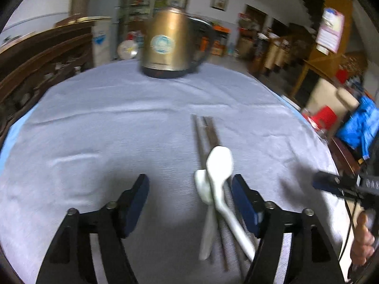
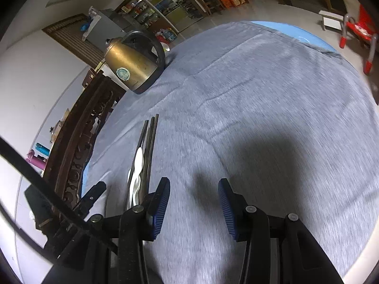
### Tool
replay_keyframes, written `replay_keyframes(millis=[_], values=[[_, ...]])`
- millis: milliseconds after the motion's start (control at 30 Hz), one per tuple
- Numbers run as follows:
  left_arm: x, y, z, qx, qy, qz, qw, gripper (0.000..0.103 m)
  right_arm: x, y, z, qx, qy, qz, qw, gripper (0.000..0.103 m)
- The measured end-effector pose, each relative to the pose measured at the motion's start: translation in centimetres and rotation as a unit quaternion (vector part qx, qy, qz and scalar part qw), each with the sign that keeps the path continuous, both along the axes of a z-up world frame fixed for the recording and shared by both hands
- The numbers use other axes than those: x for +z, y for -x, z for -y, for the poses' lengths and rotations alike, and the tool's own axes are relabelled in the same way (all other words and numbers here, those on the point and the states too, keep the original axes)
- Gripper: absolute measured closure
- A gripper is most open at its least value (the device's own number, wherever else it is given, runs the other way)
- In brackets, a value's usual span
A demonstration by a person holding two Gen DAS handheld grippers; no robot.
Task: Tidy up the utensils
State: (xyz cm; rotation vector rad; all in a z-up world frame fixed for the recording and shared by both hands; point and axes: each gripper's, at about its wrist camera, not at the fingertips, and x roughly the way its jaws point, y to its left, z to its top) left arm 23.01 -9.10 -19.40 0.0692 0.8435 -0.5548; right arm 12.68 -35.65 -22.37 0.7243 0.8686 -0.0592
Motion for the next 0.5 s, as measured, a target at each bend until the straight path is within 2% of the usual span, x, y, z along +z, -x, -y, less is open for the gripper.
replay_keyframes(millis=[133, 233, 300, 400, 500], values=[[-1.8, -1.5, 2.1, -0.010, -0.030, -0.021, 0.9993, 0.029, -0.2, -2.4, -0.1, 0.010, 0.011, 0.001, 1.000, 0.057], [-3.3, -3.0, 2.2, 0.019, -0.057, -0.037, 0.9975, 0.029, -0.2, -4.2, -0.3, 0.018, 0.018, 0.001, 1.000, 0.057], [-3.4, -3.2, 1.5, 0.034, -0.064, -0.026, 0.9970, 0.029, -0.3, -5.6, -0.7, 0.029, 0.020, 0.001, 0.999, 0.057], [-3.5, -3.7, -0.2, 0.053, -0.058, -0.035, 0.9963, 0.029, -0.1, -7.8, -1.8, 0.052, 0.034, 0.000, 0.998, 0.057], [-3.4, -3.9, -2.4, 0.076, -0.036, -0.052, 0.9950, 0.029, -0.2, -9.9, -3.4, 0.075, 0.044, -0.005, 0.996, 0.057]])
